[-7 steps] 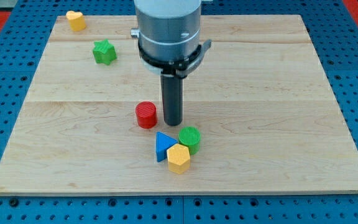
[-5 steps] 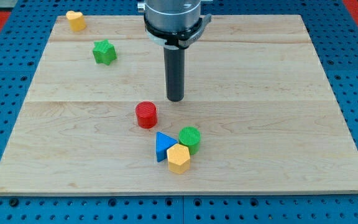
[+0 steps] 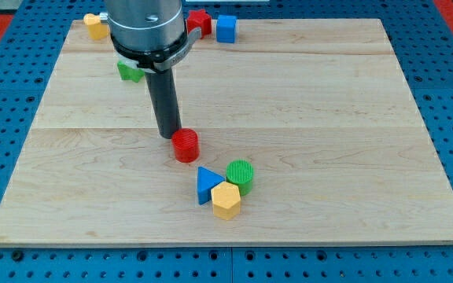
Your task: Slide the red circle closer to the blue triangle
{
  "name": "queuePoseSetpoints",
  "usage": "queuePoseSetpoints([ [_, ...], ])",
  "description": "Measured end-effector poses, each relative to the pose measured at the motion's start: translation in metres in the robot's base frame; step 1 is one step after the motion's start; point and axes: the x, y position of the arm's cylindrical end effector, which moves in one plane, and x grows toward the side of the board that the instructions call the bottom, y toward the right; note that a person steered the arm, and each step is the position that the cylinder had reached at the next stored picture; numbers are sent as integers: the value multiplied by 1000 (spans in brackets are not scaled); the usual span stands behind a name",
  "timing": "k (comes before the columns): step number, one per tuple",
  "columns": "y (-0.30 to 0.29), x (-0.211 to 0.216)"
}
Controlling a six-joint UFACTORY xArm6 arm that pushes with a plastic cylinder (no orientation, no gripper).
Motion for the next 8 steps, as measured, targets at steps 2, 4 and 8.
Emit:
queuePoseSetpoints([
  [2,33,1],
  [4,34,13],
  [8,36,33],
])
